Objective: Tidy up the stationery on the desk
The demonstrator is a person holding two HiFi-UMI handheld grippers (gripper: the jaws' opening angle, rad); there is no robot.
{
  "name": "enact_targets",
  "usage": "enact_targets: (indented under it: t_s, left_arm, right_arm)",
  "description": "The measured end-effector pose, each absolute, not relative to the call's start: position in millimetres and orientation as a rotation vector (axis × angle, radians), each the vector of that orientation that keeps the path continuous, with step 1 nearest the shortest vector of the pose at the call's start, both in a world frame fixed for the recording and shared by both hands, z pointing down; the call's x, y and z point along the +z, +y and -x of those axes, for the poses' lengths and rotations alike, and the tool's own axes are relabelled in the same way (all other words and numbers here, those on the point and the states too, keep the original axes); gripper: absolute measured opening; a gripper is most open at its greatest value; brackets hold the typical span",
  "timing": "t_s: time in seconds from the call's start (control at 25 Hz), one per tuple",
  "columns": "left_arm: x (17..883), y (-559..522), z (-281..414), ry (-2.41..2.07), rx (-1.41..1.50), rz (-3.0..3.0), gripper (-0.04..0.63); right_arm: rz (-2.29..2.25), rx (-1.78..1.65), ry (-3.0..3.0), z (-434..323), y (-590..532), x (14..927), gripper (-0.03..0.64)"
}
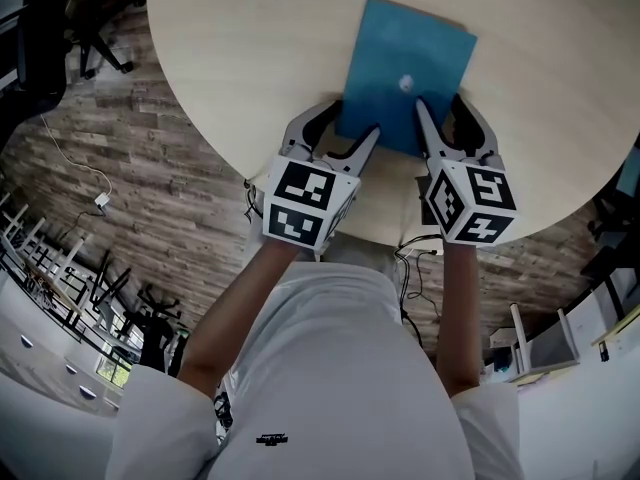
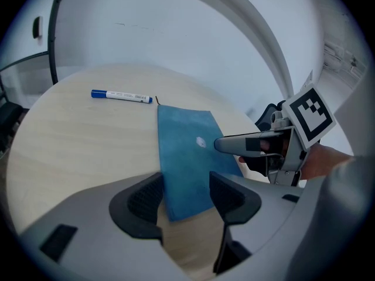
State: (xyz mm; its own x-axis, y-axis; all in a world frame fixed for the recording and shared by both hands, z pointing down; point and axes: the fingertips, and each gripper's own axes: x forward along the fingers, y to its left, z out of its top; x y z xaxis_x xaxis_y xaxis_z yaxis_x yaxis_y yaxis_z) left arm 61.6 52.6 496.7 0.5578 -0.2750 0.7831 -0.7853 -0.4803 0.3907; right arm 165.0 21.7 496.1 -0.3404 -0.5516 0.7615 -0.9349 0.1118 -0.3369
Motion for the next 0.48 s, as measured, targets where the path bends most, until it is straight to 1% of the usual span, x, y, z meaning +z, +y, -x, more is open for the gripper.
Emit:
enact_targets:
  t_s: [0.12, 0.28, 0.48]
  left_arm:
    - [494, 50, -60, -0.874, 0.828, -2.034, 0.25]
    - [480, 44, -60, -0.893, 0.79, -2.065, 0.25]
    - [470, 36, -54, -0.904, 0.764, -2.069, 0.25]
  right_arm:
    - [-1.467, 1.123, -1.937, -166, 22, 494, 0.221]
    - [-1.546, 1.014, -1.913, -172, 21, 478, 0.221]
    - [-1.57, 0.988, -1.938, -163, 19, 460, 0.221]
